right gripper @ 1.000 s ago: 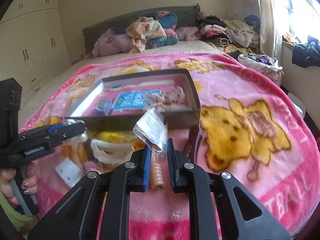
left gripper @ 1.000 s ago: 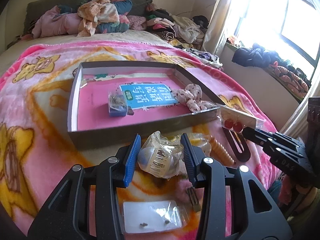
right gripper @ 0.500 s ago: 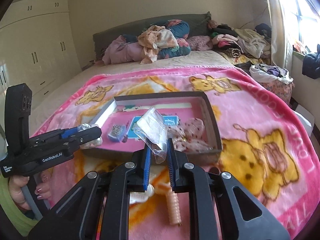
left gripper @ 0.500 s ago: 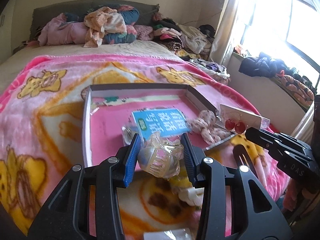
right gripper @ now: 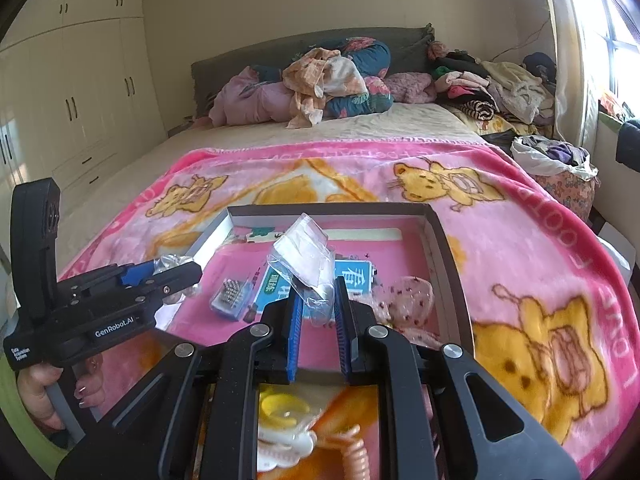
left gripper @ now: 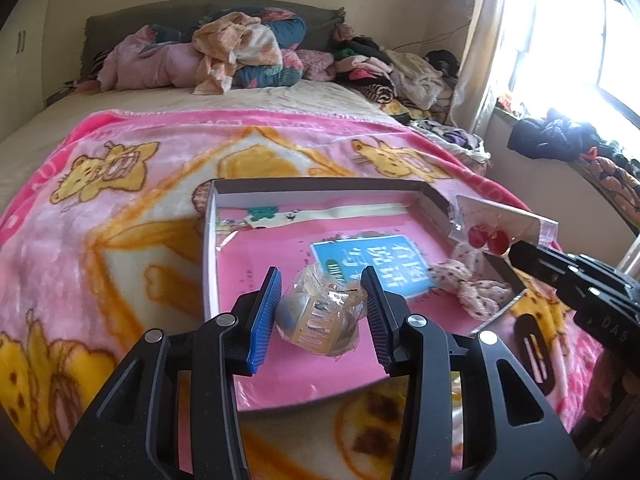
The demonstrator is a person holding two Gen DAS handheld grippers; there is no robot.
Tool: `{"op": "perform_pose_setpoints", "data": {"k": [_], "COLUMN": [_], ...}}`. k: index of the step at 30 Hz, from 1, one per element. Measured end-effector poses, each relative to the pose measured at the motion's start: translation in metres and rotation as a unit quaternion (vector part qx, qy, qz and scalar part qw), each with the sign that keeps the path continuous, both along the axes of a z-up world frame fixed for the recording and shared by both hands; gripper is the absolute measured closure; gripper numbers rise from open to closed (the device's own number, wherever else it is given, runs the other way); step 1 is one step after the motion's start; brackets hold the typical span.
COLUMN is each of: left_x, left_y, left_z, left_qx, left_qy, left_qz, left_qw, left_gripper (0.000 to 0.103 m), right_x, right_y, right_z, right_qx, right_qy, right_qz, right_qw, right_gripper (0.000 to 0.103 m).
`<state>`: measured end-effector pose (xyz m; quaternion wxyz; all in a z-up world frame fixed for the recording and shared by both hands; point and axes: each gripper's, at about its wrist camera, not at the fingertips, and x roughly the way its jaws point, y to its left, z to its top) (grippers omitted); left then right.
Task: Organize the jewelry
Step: 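Lift both held items and move them over the box, then open the left tool to drop the bagged clip while the right tool releases the plastic bag in the box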
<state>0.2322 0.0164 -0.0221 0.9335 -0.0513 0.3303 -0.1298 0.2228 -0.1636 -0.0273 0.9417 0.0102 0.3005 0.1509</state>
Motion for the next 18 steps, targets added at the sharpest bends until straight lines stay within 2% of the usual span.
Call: {"op": "perform_pose_setpoints", "data": {"k": [10,18], "left_x": [0.02,0.024], "left_y": [0.006,0.005], "left_z": [-0.018,-0.022], "left_qx": [0.012,0.017], "left_qy": [0.019,0.019], "left_qz": [0.011,0.013], "left_qw": [0.9997,0.9996], "left_gripper": [0.07,0.07], "right_x": [0.033,0.054], "right_y": [0.005,0.003], "right_z": [-0.019,-0.04], "right_qx": [-0.016,-0.032], "right_qy": [0.027,0.056], "right_qz": [-0.007,-0.017], "right_qw": [0.999,0.998], "right_gripper": [0.088,0.088]}}
